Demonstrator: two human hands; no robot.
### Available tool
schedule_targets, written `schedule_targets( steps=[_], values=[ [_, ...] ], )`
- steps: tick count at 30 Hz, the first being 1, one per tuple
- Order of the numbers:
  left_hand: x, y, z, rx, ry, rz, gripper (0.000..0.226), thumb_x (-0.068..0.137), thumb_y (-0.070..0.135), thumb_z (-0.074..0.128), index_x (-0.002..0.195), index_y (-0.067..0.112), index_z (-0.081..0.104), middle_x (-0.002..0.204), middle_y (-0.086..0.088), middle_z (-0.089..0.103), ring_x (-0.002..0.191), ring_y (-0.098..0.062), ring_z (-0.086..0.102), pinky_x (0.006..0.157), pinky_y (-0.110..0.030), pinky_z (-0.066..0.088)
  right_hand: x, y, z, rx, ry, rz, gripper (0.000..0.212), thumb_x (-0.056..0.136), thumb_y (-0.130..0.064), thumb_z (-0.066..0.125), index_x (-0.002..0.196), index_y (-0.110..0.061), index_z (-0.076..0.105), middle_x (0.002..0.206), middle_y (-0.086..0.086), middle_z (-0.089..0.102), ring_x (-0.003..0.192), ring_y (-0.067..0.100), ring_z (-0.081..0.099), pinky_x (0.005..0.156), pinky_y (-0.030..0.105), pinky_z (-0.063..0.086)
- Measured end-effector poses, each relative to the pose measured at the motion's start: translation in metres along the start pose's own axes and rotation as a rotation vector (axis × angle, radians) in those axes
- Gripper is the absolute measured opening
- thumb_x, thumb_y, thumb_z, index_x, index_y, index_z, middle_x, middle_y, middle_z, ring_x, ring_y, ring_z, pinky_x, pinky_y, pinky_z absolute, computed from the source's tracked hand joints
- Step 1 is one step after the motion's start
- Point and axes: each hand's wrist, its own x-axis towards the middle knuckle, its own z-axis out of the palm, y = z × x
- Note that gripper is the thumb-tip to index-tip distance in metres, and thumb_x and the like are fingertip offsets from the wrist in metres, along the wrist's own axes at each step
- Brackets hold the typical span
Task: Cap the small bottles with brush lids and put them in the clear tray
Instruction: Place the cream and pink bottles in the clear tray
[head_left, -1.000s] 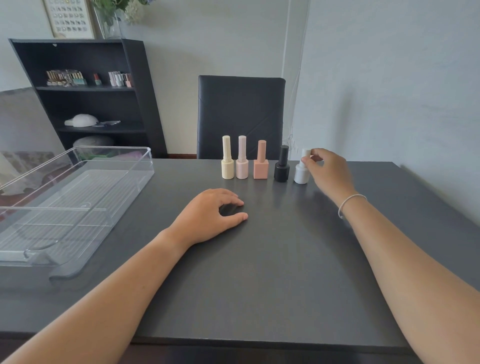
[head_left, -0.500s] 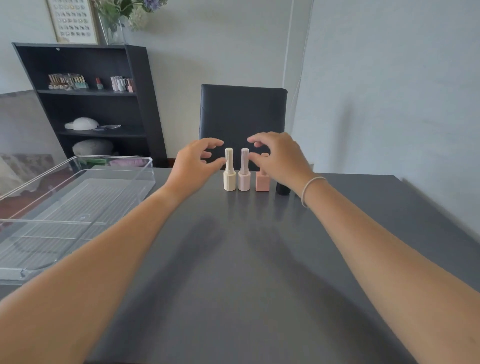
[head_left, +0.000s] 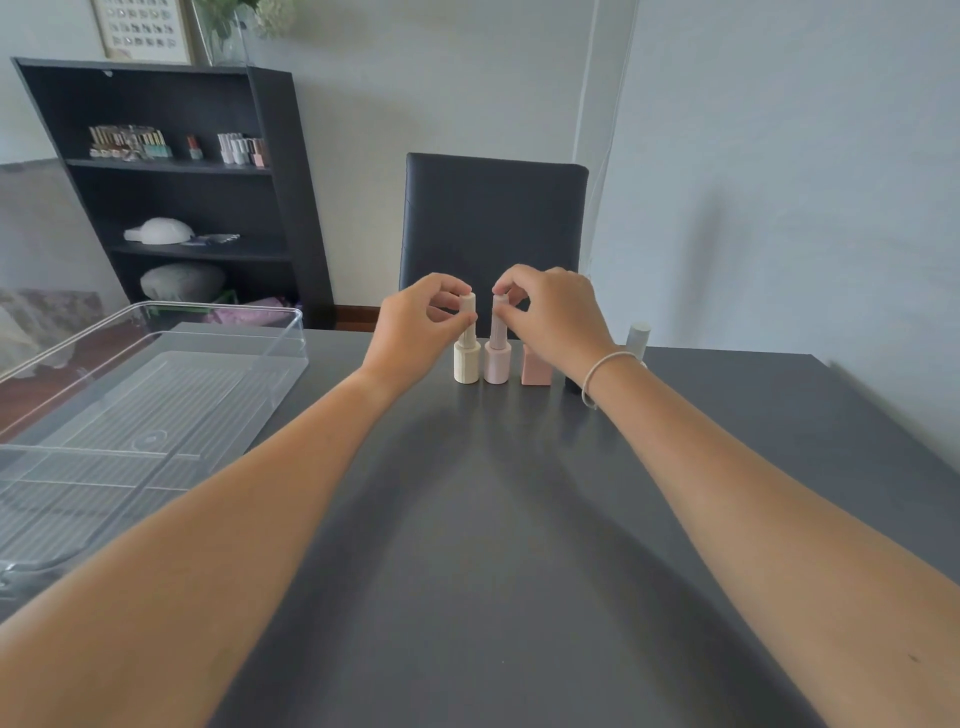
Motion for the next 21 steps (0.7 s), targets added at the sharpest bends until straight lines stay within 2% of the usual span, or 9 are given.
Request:
schedule_targets(
  steps=[8, 11, 13, 16, 21],
  values=[
    [0.001, -0.002, 0.0, -0.003, 0.071, 0.033, 0.009, 0.082, 0.018, 0.065, 0.088, 0.023, 0.062, 0.074, 0.01, 0.062, 0.064, -0.006, 0.061, 0.058, -0.005, 0.044, 0.001, -0.007, 0.0, 0.046, 0.006, 0.01, 0.016, 0.088, -0.025, 0.055, 0.099, -0.017, 0.064, 0.093, 0.0, 0.071, 0.094, 0.023, 0.057, 0.096, 0.04, 0.039],
    [0.005, 0.001, -0.012, -0.011, 0.089, 0.014, 0.008, 0.082, 0.018, 0.064, 0.089, 0.023, 0.063, 0.076, 0.01, 0.062, 0.068, -0.01, 0.063, 0.065, -0.02, 0.053, 0.004, -0.017, -0.003, 0.068, 0.016, 0.005, 0.017, 0.089, -0.026, 0.055, 0.1, -0.017, 0.065, 0.095, 0.001, 0.072, 0.095, 0.022, 0.058, 0.095, 0.042, 0.041],
    [0.01, 0.005, -0.028, -0.019, 0.119, 0.002, 0.009, 0.082, 0.018, 0.064, 0.089, 0.024, 0.063, 0.078, 0.011, 0.061, 0.072, -0.012, 0.064, 0.068, -0.029, 0.055, 0.01, -0.028, -0.006, 0.085, 0.025, -0.009, 0.018, 0.089, -0.026, 0.055, 0.101, -0.017, 0.065, 0.097, 0.001, 0.072, 0.095, 0.022, 0.058, 0.094, 0.043, 0.043],
    [0.019, 0.013, -0.062, 0.039, 0.189, 0.03, 0.011, 0.083, 0.02, 0.064, 0.086, 0.03, 0.06, 0.078, 0.014, 0.061, 0.068, -0.001, 0.062, 0.068, -0.026, 0.054, 0.023, -0.051, -0.009, 0.149, 0.034, -0.03, 0.017, 0.088, -0.026, 0.056, 0.1, -0.017, 0.065, 0.097, 0.001, 0.071, 0.094, 0.021, 0.061, 0.093, 0.043, 0.045],
    [0.021, 0.008, -0.133, 0.129, 0.257, 0.028, 0.011, 0.084, 0.021, 0.064, 0.094, 0.022, 0.061, 0.087, 0.003, 0.065, 0.078, -0.015, 0.064, 0.073, -0.029, 0.056, 0.045, -0.1, 0.0, 0.246, 0.038, -0.088, 0.017, 0.087, -0.025, 0.057, 0.098, -0.015, 0.066, 0.099, 0.001, 0.071, 0.092, 0.018, 0.062, 0.088, 0.038, 0.05]
  ],
)
